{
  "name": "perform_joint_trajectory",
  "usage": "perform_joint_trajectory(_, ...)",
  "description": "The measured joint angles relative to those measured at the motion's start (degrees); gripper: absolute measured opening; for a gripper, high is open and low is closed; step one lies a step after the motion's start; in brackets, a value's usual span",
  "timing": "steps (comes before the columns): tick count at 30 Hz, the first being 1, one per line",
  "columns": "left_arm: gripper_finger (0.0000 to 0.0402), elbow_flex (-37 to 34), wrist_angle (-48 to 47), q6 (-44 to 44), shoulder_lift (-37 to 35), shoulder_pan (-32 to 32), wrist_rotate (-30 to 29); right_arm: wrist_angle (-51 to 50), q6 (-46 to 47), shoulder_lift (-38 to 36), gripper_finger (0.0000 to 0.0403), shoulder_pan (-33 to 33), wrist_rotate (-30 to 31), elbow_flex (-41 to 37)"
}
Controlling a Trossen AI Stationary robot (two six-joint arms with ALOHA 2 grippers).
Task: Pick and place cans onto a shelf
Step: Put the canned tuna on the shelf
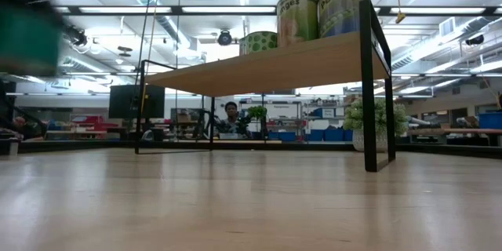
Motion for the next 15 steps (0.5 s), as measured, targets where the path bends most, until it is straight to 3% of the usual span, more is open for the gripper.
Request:
perform_joint_trajectory(6, 0.0283, 1.64, -1.13, 12.50, -6.85, 14.10, 6.15, -0.47, -1.26, 0.00, 0.0347, -1.67, -2.95, 0.00)
perform_joint_trajectory(15, 0.0283, 15.51, -11.09, 30.48, -6.11, 33.48, 7.72, -7.32, -1.37, -1.22, 0.0347, -3.78, -6.38, -0.04)
